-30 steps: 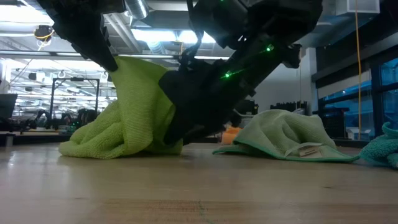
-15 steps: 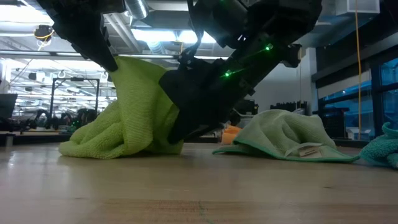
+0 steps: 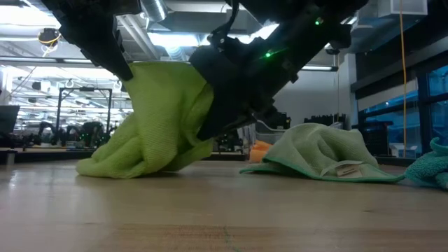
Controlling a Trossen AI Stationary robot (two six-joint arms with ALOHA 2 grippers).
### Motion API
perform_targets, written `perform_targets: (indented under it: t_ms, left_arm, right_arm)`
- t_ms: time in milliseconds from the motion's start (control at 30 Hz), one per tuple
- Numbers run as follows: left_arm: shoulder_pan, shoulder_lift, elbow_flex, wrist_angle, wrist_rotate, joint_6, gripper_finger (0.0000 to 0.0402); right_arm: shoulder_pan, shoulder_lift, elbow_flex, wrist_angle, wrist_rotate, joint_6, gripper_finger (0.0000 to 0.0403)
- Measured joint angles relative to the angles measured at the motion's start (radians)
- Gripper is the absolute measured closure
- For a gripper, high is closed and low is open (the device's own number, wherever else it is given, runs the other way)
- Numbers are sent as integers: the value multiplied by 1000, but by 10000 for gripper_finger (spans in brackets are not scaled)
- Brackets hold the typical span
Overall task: Fold microfiber towels
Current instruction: Fold the light green microfiber towel
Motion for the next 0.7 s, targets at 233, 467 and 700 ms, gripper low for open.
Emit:
perform_targets:
  t_ms: [233, 467, 700]
  left_arm:
    - [0, -21, 0, -52, 6, -5, 401]
    - [0, -97, 0, -100, -18, -73, 402]
    - [1, -208, 0, -213, -70, -123, 401]
  right_arm:
    - [41, -79, 21, -161, 54, 0, 399]
    - [85, -200, 21, -261, 155, -49, 399]
    - [92, -299, 21, -287, 178, -166, 399]
